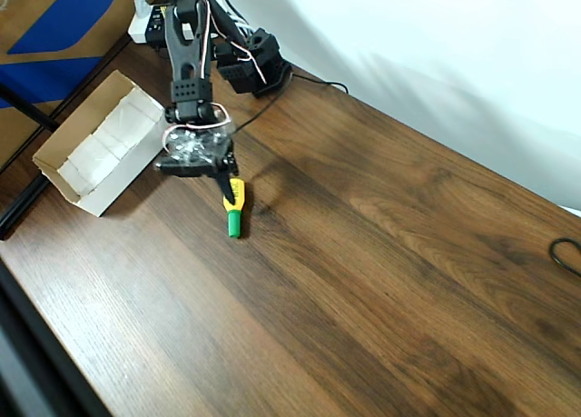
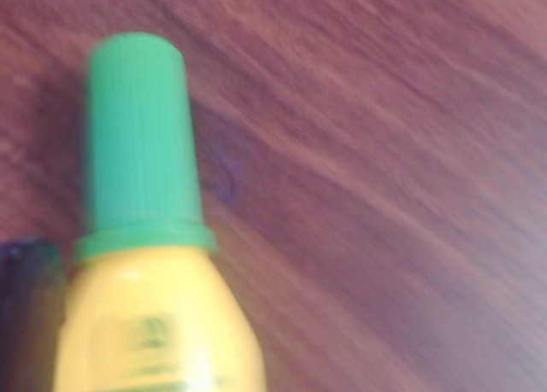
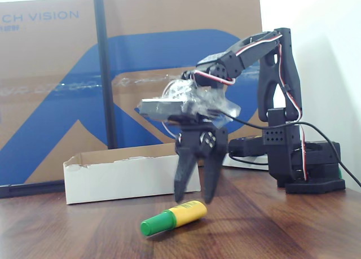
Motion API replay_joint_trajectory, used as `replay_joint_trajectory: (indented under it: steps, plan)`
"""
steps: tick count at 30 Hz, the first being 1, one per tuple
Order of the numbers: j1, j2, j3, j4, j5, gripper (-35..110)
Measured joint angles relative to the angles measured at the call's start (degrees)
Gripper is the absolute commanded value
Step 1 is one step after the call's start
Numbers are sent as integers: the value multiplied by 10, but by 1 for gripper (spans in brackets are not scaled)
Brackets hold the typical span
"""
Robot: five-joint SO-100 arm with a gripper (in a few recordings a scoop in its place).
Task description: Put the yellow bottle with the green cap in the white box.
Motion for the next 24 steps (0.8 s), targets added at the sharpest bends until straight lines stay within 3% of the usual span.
replay_joint_trajectory:
  steps: [12,24]
  plan:
    - [50,17,21,-6,-17,32]
    - [-12,-49,4,-6,-29,32]
